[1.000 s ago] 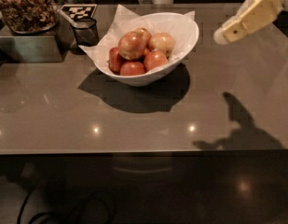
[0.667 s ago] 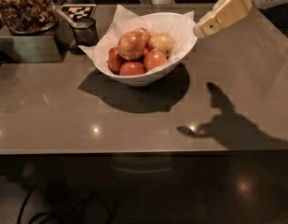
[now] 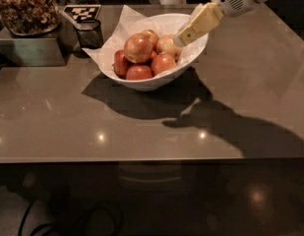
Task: Pick apple from white bowl
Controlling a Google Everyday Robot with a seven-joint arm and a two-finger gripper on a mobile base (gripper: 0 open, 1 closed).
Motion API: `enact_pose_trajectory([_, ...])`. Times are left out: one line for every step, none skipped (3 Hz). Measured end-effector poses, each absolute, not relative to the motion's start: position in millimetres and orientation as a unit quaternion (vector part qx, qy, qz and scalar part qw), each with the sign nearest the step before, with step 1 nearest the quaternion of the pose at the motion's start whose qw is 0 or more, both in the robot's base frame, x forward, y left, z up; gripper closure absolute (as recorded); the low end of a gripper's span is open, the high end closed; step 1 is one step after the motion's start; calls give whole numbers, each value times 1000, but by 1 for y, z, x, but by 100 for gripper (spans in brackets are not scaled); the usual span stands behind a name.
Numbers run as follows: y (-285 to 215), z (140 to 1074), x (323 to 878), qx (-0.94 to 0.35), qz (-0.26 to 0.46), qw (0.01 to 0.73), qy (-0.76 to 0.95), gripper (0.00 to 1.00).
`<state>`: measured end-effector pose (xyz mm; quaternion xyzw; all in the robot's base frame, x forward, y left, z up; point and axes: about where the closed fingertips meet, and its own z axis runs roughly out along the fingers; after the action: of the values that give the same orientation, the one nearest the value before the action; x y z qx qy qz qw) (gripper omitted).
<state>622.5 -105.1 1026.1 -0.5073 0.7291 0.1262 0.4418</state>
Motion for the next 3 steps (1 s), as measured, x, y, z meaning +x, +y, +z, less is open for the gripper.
enact_pose_trajectory([-77,1004,627,-534,153,401,729,0])
enact_pose_trajectory([-76,1004,625,-534,154,403,728,0])
enact_pose_trajectory([-67,1006,632,-530,172,425,713,0])
